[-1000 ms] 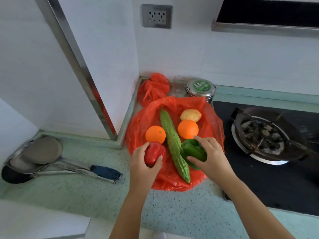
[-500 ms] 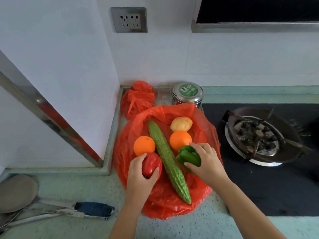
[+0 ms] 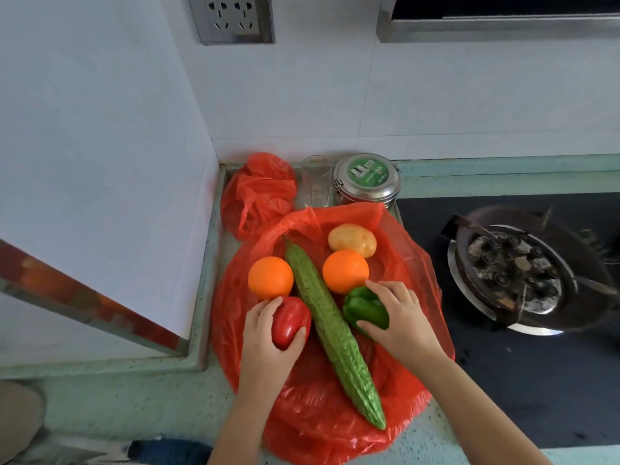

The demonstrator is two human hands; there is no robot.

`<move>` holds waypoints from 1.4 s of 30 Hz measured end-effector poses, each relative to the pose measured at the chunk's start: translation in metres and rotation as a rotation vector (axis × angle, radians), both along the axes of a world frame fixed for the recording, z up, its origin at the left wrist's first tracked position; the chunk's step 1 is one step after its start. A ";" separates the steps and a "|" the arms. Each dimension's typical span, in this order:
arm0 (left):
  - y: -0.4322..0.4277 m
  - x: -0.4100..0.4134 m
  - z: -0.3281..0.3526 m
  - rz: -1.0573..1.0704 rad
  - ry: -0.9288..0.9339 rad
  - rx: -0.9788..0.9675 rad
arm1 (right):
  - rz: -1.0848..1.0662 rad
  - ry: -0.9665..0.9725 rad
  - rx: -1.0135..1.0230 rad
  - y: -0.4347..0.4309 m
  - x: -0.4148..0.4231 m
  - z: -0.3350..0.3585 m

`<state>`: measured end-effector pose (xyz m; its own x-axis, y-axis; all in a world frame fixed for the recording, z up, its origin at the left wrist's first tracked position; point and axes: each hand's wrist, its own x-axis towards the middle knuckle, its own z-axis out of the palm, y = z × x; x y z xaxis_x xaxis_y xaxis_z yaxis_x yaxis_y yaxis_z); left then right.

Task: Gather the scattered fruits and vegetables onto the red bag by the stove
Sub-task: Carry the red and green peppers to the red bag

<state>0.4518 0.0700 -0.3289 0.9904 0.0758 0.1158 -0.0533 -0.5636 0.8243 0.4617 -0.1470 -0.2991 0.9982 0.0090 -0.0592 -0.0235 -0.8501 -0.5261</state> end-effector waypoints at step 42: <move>-0.082 -0.078 0.066 -0.472 -0.544 0.340 | -0.320 -0.386 -0.215 -0.024 -0.163 0.065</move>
